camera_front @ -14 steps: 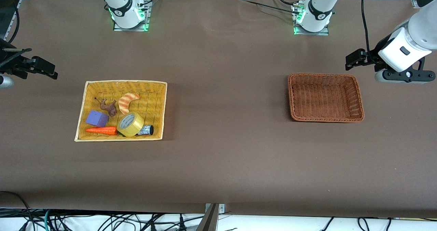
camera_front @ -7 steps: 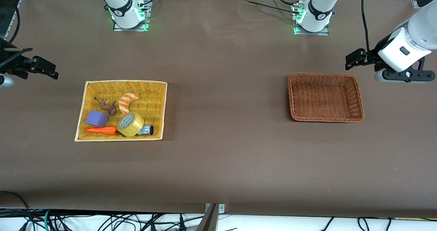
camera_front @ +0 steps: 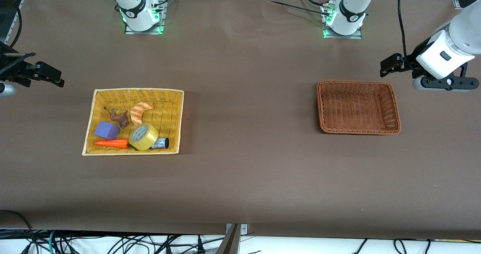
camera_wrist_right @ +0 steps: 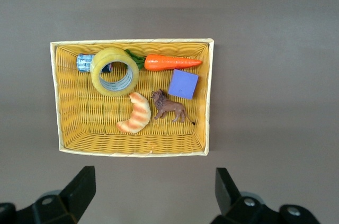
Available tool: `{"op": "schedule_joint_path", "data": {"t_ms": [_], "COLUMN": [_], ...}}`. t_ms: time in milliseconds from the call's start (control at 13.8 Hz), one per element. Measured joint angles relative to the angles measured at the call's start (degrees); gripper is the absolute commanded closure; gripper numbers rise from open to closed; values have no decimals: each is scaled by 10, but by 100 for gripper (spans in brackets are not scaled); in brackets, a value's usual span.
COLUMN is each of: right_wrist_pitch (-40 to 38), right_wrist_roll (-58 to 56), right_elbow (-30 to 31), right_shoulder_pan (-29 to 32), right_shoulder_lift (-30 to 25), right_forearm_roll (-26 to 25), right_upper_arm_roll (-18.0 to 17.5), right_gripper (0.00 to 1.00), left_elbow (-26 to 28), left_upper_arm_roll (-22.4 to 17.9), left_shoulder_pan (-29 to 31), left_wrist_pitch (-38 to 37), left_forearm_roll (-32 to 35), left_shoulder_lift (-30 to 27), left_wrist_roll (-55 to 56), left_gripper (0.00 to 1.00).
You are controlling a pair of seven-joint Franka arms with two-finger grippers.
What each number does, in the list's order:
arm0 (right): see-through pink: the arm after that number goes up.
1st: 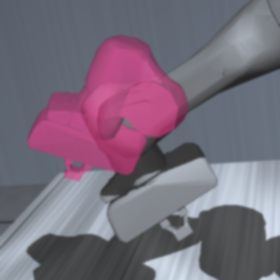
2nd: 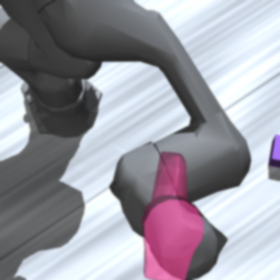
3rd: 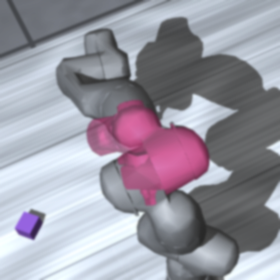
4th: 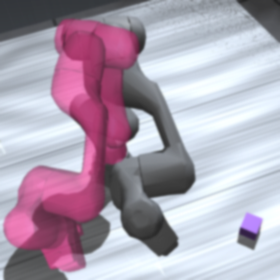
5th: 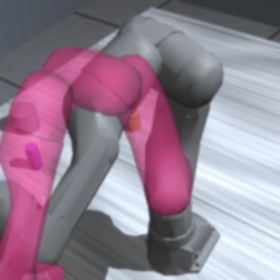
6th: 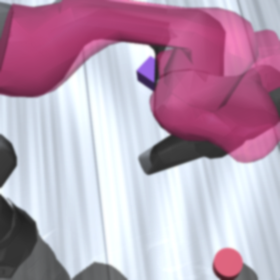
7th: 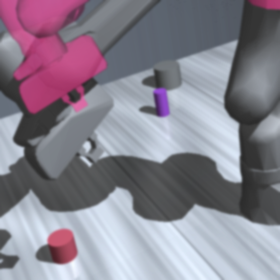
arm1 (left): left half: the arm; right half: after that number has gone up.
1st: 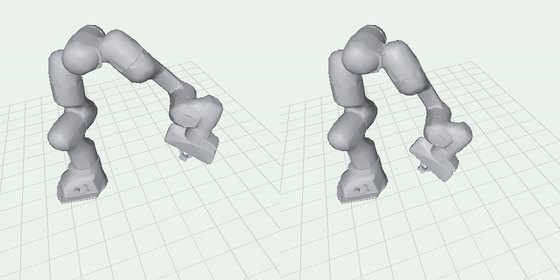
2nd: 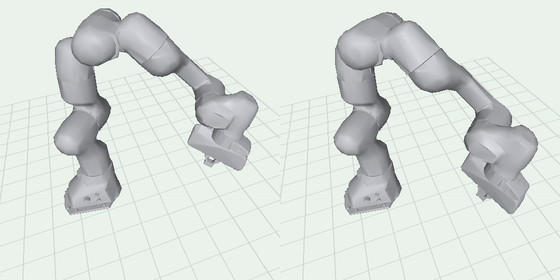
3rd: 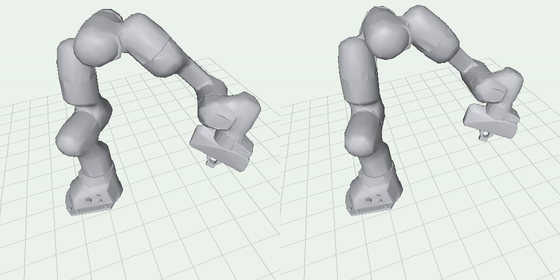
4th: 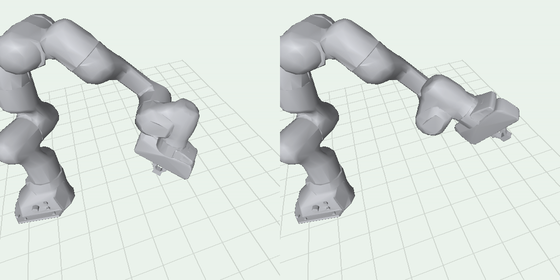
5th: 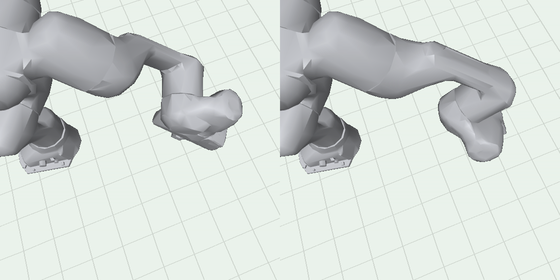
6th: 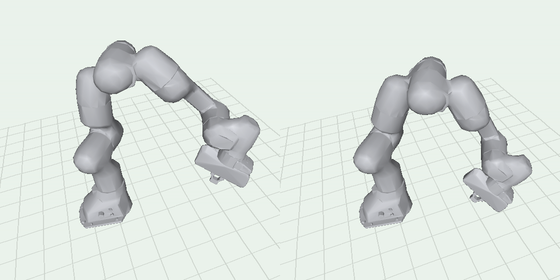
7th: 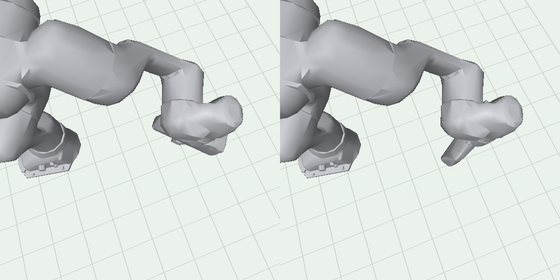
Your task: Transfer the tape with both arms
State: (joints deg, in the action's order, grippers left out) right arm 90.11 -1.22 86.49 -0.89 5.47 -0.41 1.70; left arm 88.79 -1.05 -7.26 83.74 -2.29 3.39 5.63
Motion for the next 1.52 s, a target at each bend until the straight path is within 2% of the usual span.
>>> {"op": "schedule_joint_path", "data": {"t_ms": [1518], "right_wrist_pitch": [0], "right_wrist_roll": [0], "right_elbow": [0], "right_shoulder_pan": [0], "right_shoulder_lift": [0], "right_forearm_roll": [0], "right_upper_arm_roll": [1], "right_gripper": [0], "left_elbow": [-2], "left_upper_arm_roll": [9], "left_shoulder_pan": [0], "left_wrist_pitch": [-1], "left_forearm_roll": [0], "left_shoulder_lift": [0], "left_wrist_roll": [0], "left_gripper": [0]}}
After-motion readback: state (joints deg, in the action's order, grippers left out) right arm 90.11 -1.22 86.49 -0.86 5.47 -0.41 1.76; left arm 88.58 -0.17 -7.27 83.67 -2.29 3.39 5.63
